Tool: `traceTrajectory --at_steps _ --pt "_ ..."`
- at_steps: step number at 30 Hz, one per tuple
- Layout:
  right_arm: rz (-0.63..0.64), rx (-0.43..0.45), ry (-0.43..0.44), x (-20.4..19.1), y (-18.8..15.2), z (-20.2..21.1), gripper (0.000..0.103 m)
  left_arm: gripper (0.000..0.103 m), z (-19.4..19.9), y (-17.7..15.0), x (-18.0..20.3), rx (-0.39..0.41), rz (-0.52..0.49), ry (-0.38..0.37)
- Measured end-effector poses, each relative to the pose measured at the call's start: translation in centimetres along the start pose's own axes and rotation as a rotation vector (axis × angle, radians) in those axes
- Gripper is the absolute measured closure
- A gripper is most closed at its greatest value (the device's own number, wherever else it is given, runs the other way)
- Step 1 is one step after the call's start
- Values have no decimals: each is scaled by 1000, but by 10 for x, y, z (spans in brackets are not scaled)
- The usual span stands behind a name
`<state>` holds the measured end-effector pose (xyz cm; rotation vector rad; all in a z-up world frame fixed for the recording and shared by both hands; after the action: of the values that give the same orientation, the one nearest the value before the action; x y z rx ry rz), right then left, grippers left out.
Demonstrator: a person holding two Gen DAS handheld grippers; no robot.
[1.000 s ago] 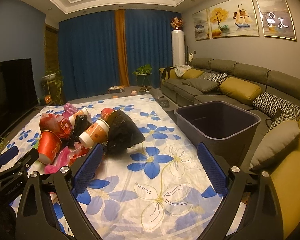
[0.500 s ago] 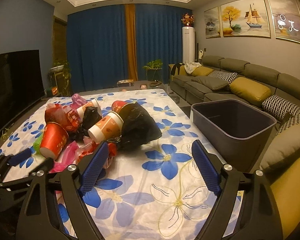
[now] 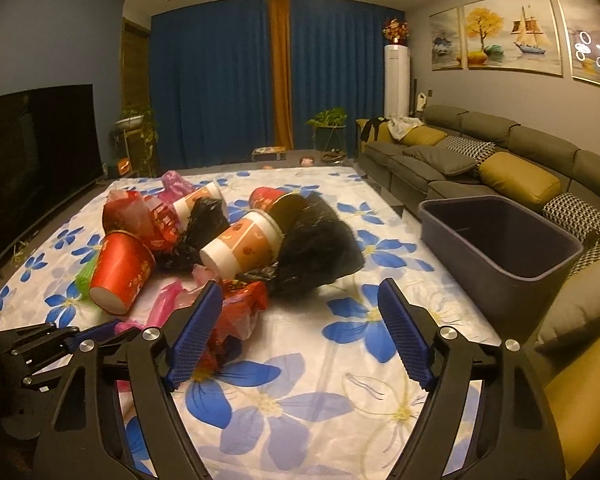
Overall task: Collect trash
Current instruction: 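Grasp the pink plastic bag with the left tool while the right tool grasps the red wrapper, then carry the pink bag and red wrapper over the grey bin with both tools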
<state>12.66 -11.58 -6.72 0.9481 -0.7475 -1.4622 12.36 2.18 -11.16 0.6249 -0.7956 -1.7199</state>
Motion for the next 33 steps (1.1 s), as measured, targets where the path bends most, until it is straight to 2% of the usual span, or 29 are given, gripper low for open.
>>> traceTrajectory --at_steps 3,8,13,17,23,25,27,29,33 --pt "9 -15 18 -7 -1 -5 27 97 2 0 -5 15 21 -14" --pt "29 -44 45 -21 -3 -17 31 98 25 5 -16 76 68 -1" --pt "40 -73 73 -35 -2 -33 37 98 61 20 -39 191 87 114" --pt "53 -102 87 -45 -3 -46 44 98 74 25 -60 230 116 206" --pt "86 -136 113 -57 -7 -59 56 98 79 25 -67 232 130 209" --pt "94 -143 127 -58 -8 -59 67 98 79 25 -64 233 133 198" --pt "106 -146 136 -59 -11 -57 69 98 79 24 -62 233 128 193" --pt "110 -147 146 -58 -11 -56 79 98 78 23 -61 234 125 188" --pt "112 -137 167 -55 -12 -47 82 98 78 22 -58 236 129 179"
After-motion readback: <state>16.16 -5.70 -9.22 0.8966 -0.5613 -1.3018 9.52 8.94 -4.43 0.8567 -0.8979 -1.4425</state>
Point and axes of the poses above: each gripper's, at about its wrist camera, not at the fingertips, and z roughly against the way its jaws point, x to its right, y to its top, the point moved 2 cm from there along -z, roughly the way its jaws point, and after that the axes turned 7 degrees about -z, right-handed, at the moved point
